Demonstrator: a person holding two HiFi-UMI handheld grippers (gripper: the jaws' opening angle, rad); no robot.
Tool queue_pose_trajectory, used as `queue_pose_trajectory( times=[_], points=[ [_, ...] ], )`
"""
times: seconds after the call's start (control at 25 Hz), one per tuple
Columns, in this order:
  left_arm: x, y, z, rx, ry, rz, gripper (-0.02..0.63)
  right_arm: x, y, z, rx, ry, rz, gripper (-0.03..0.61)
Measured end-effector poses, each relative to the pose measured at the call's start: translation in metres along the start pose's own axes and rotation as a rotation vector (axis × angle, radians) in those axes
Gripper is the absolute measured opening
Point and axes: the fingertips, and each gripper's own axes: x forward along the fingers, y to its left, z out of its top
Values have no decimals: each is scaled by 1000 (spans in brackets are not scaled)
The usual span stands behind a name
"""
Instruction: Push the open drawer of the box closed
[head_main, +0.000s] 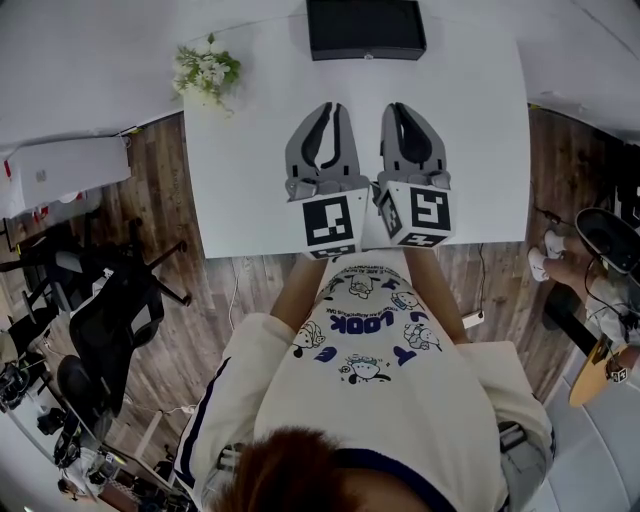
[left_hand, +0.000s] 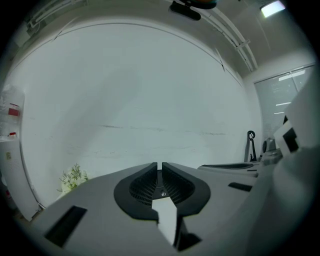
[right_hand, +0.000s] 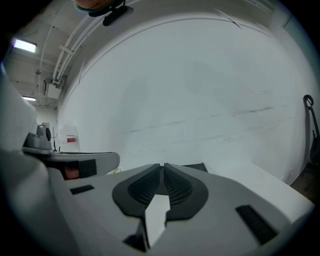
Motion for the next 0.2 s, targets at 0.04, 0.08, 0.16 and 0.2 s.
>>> queue_pose_trajectory(
  times=[0.04, 0.08, 0.16, 0.2],
  points=[
    [0, 0, 0, 1, 1, 1, 37, -1, 0, 0, 2, 2, 1, 44],
    [-1, 0, 0, 3, 2, 1, 37, -1, 0, -1, 2, 3, 2, 43],
    [-1, 0, 0, 6, 3, 3, 37, -2, 0, 0, 0, 2, 2, 43],
    [-1, 0, 0, 6, 4, 4, 37, -2, 0, 0, -1, 2, 2, 43]
  ],
)
